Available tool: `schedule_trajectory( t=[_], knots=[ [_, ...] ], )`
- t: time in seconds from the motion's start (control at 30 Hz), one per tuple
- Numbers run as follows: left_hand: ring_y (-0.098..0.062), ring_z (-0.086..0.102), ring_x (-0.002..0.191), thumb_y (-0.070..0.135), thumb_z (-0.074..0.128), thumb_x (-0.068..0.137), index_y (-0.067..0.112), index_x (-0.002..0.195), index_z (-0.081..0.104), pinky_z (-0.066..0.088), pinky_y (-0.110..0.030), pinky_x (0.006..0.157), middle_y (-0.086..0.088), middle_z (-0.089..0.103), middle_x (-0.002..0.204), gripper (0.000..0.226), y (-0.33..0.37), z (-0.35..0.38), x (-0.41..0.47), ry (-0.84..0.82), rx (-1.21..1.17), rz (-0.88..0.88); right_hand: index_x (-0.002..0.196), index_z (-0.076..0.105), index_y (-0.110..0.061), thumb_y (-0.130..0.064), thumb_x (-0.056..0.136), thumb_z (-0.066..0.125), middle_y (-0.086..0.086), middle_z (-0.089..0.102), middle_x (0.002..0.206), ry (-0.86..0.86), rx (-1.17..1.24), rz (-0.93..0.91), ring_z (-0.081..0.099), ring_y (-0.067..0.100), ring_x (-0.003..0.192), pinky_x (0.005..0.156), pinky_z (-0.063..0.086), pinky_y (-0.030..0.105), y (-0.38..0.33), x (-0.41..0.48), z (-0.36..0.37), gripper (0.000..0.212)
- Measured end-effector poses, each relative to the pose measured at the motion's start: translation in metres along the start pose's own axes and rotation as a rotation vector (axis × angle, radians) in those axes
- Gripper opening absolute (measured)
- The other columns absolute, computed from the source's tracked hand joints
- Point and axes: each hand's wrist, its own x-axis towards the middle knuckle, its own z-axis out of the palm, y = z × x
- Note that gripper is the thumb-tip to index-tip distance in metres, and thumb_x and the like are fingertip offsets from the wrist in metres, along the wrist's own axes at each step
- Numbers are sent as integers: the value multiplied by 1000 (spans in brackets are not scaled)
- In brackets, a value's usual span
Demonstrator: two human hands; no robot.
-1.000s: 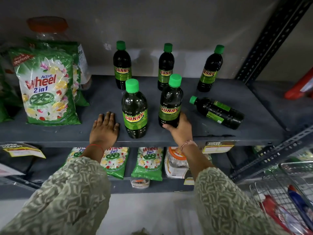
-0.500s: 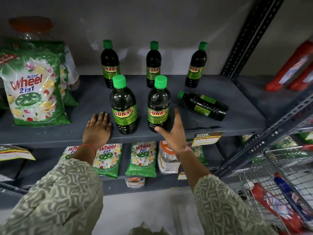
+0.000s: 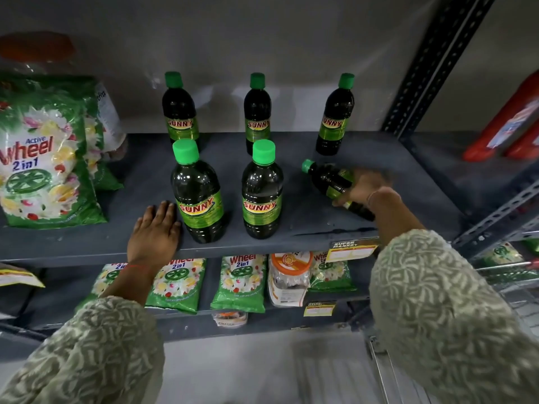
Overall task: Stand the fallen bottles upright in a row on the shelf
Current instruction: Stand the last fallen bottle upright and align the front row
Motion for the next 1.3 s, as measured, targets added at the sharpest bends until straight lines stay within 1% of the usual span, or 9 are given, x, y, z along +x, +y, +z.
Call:
schedule_trajectory(
  t=[0.1, 0.3, 0.4, 0.47, 0.67, 0.87, 1.0, 1.2, 1.3],
  knots=[
    [-27, 9, 144, 27, 26, 95, 15, 144, 16, 12, -43, 118, -6, 15, 156, 51, -1, 1, -1, 13, 9, 3, 125, 41, -11, -37, 57, 83, 16, 49, 131, 183, 185, 63, 40, 36, 125, 102, 30, 53, -13, -1, 4, 84],
    [-26, 9, 144, 31, 21, 95, 15, 143, 17, 12, -42, 118, -6, 15, 156, 51, -2, 1, -1, 10, 17, -13, 111, 41, -9, -38, 46, 86, 13, 53, 121, 413, 1005, 44, 48, 34, 116, 96, 41, 60, -56, 10, 26, 84],
    [-25, 10, 144, 40, 13, 83, 17, 143, 19, 13, -41, 117, -4, 16, 156, 64, -4, 0, 0, 9, 16, -30, 107, 40, -12, -23, 50, 87, 7, 53, 111, 496, 1185, -34, 52, 29, 109, 94, 48, 47, -66, 7, 45, 74],
    [-25, 11, 144, 41, 12, 79, 17, 143, 20, 14, -41, 118, -5, 17, 156, 68, -4, -1, 2, 15, 18, -25, 103, 42, -20, -16, 53, 87, -3, 52, 103, 554, 1215, -107, 53, 23, 105, 90, 50, 25, -69, 6, 48, 67],
    [-25, 10, 144, 40, 12, 78, 17, 143, 18, 12, -41, 118, -5, 15, 156, 69, -1, -2, -3, 15, -10, -24, 134, 34, -7, -24, 57, 85, 23, 34, 130, 611, 1046, -26, 36, 34, 120, 100, 33, 37, -73, 0, 67, 95],
    [-25, 10, 144, 26, 28, 95, 17, 143, 19, 13, -41, 118, -5, 17, 156, 49, 2, 0, -1, 25, 0, -26, 132, 37, -12, -6, 65, 73, 3, 52, 118, 513, 1150, -95, 54, 22, 110, 81, 43, 3, -59, -6, 70, 77],
    [-24, 10, 144, 26, 29, 95, 17, 143, 19, 13, -40, 117, -4, 17, 156, 49, 2, -1, -2, 29, 3, -18, 138, 26, -10, -40, 50, 87, 17, 39, 139, 529, 1023, -56, 37, 32, 130, 110, 32, 46, -66, -6, 67, 111],
    [-23, 8, 145, 27, 27, 95, 18, 143, 16, 11, -39, 118, -2, 14, 156, 50, -1, 1, -1, 18, 10, -19, 114, 40, -6, -7, 60, 82, 16, 58, 118, 362, 1149, -32, 57, 27, 107, 92, 47, 36, -51, -4, 67, 69],
    [-23, 7, 145, 27, 26, 95, 18, 143, 16, 11, -39, 118, -2, 13, 156, 50, 0, 0, -1, 22, 2, -21, 124, 41, -5, 4, 70, 71, 11, 56, 121, 166, 1181, -111, 51, 23, 112, 104, 39, 41, -35, 3, 64, 62]
  ],
)
